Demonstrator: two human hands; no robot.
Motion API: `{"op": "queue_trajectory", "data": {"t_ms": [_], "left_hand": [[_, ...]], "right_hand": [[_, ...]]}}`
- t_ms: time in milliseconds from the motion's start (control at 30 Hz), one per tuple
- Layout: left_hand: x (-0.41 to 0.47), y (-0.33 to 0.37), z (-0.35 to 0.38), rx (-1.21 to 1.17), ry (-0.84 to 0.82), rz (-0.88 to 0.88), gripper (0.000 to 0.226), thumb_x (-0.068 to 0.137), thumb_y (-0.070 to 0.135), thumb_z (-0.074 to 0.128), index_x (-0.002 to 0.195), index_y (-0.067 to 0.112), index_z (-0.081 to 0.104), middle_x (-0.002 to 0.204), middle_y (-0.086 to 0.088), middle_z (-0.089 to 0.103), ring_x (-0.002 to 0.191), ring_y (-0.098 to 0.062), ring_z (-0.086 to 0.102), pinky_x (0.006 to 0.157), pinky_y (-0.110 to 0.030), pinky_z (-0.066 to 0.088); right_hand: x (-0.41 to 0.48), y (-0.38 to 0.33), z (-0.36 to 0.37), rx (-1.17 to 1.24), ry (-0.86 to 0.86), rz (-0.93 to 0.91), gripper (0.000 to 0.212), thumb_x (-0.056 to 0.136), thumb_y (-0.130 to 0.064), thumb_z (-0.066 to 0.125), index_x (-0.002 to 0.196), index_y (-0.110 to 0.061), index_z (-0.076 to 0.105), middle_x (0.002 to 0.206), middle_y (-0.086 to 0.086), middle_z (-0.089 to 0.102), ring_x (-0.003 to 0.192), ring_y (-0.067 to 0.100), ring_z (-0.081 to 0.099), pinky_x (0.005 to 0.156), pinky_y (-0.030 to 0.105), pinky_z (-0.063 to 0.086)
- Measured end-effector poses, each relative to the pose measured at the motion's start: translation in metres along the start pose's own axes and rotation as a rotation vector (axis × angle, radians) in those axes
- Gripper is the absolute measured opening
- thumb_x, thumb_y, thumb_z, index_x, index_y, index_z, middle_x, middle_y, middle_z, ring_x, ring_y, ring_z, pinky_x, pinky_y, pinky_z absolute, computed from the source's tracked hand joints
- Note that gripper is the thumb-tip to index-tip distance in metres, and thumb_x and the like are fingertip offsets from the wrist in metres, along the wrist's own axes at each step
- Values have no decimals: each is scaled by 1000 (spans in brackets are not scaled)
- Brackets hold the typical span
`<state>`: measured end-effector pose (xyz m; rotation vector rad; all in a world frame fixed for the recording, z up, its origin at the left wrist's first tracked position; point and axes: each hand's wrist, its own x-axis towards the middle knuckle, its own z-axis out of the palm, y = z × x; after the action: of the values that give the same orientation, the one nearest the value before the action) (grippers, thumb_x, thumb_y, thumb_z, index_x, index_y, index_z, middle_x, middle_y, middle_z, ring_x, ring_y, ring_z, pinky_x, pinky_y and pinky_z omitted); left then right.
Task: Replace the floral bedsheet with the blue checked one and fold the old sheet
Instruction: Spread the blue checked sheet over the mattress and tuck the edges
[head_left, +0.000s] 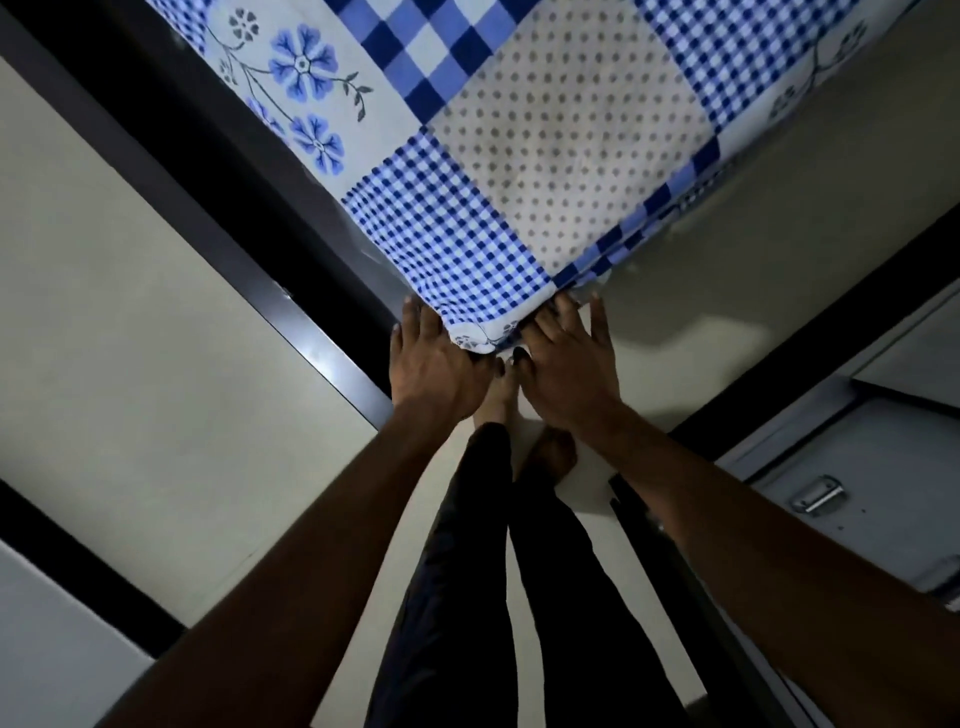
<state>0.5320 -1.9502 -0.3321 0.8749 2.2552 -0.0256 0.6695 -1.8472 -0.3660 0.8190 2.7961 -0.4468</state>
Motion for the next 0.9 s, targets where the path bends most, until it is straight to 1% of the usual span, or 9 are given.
{"op": "queue_trajectory", "data": {"t_ms": [100, 167, 267, 333, 400, 533, 700, 800, 900], "left_hand": [[-19, -4, 15, 27, -34, 32, 80, 87, 64, 17, 147, 17, 42, 147, -13, 47, 141, -32, 34, 117, -45, 28], [-49, -3, 19, -130, 63, 23, 63, 92, 59, 37, 138, 18, 52, 135, -9, 58, 128, -26, 48, 106, -39, 40], [-77, 7, 12, -497, 182, -8, 49, 91, 49, 64, 132, 25, 54, 125, 5, 63, 116, -10, 56, 97, -29, 45], [-65, 12, 8, -728, 166, -102, 40, 89, 46, 70, 120, 25, 57, 112, 15, 66, 106, 4, 60, 93, -25, 48], [-45, 14, -5, -869, 118, -217, 32, 88, 46, 71, 105, 21, 60, 97, 13, 69, 92, 2, 66, 85, -31, 55], [-22, 5, -25, -475, 184, 16, 30, 93, 36, 67, 89, 6, 64, 82, -8, 69, 77, -28, 65, 67, -36, 51], [-21, -25, -39, -256, 236, 115, 23, 93, 38, 60, 99, 17, 68, 87, -5, 74, 80, -30, 68, 67, -40, 53], [-22, -22, -45, -275, 317, 145, 9, 91, 20, 57, 93, 14, 63, 84, -6, 73, 75, -30, 67, 64, -34, 50], [-27, -13, -47, -455, 408, 117, 13, 89, 18, 47, 93, 15, 59, 79, -4, 71, 66, -25, 66, 62, -41, 56]], "right_hand": [[7, -9, 0, 61, 163, 49, 31, 89, -34, 53, 88, -10, 73, 107, 5, 73, 125, 31, 56, 112, 60, 30], [9, -11, -3, 95, 231, 52, 31, 87, -34, 56, 78, -9, 72, 97, 6, 73, 118, 33, 59, 105, 56, 38], [6, -7, -7, 59, 133, 40, 36, 90, -40, 51, 89, -13, 74, 106, 3, 72, 126, 31, 53, 105, 50, 36], [4, -3, -5, 20, 76, 15, 39, 90, -44, 51, 103, -15, 74, 118, 2, 69, 132, 30, 48, 108, 50, 33], [2, -1, -2, 35, 77, 4, 41, 88, -45, 54, 109, -14, 73, 124, 4, 67, 133, 31, 47, 107, 50, 33], [-3, -6, -2, 71, 130, 31, 38, 86, -40, 57, 108, -14, 73, 123, 5, 68, 132, 31, 50, 103, 48, 38], [-22, -24, -12, 157, 226, 154, 38, 92, -34, 55, 120, -13, 70, 132, 3, 65, 135, 25, 50, 98, 42, 44], [-44, -36, -6, 198, 232, 163, 45, 92, -27, 58, 133, -8, 64, 143, 6, 58, 137, 25, 48, 105, 42, 45], [-50, -36, 3, 173, 176, 193, 53, 94, -31, 56, 142, -8, 55, 152, 8, 49, 143, 27, 41, 112, 48, 37]]}}
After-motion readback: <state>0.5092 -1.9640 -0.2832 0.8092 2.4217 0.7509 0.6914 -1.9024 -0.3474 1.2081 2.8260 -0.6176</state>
